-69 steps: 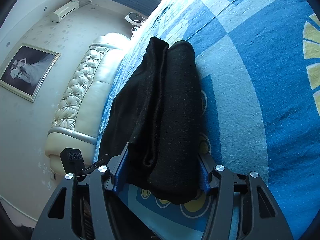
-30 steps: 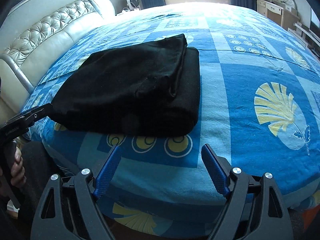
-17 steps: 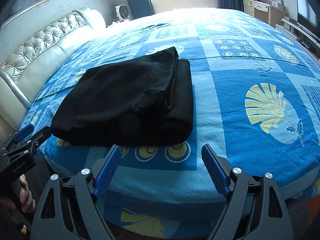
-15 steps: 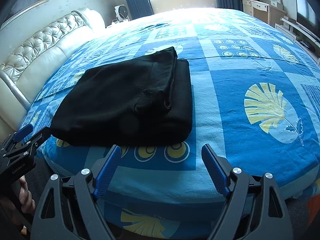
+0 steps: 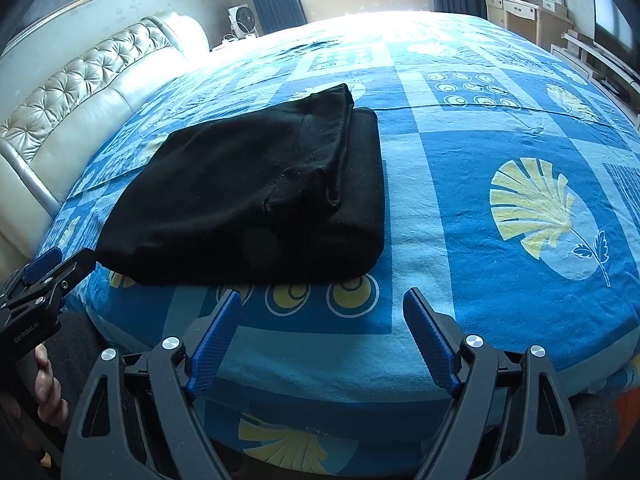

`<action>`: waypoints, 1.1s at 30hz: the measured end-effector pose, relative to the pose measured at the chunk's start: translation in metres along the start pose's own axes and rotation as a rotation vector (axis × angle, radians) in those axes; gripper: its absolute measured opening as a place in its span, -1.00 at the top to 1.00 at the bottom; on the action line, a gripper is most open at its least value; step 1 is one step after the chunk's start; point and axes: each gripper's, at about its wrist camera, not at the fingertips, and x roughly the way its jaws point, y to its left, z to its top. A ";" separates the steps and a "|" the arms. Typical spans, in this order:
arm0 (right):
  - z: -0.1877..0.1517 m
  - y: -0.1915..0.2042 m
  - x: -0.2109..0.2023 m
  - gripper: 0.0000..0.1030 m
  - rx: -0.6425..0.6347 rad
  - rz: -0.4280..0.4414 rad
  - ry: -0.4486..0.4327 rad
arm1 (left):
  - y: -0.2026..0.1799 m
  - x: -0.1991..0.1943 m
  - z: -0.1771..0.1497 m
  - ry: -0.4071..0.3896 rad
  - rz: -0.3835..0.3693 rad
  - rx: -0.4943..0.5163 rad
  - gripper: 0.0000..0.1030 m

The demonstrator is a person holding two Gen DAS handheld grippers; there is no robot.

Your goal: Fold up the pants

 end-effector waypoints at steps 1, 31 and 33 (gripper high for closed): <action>0.000 0.000 0.000 -0.59 0.001 0.000 0.001 | -0.002 -0.001 0.000 -0.009 0.011 0.009 -0.95; -0.005 0.006 0.009 -0.59 -0.014 0.028 0.048 | 0.002 0.007 -0.001 0.059 0.022 0.012 -0.95; -0.005 0.006 0.009 -0.59 -0.016 0.027 0.050 | 0.001 0.007 -0.001 0.059 0.022 0.012 -0.95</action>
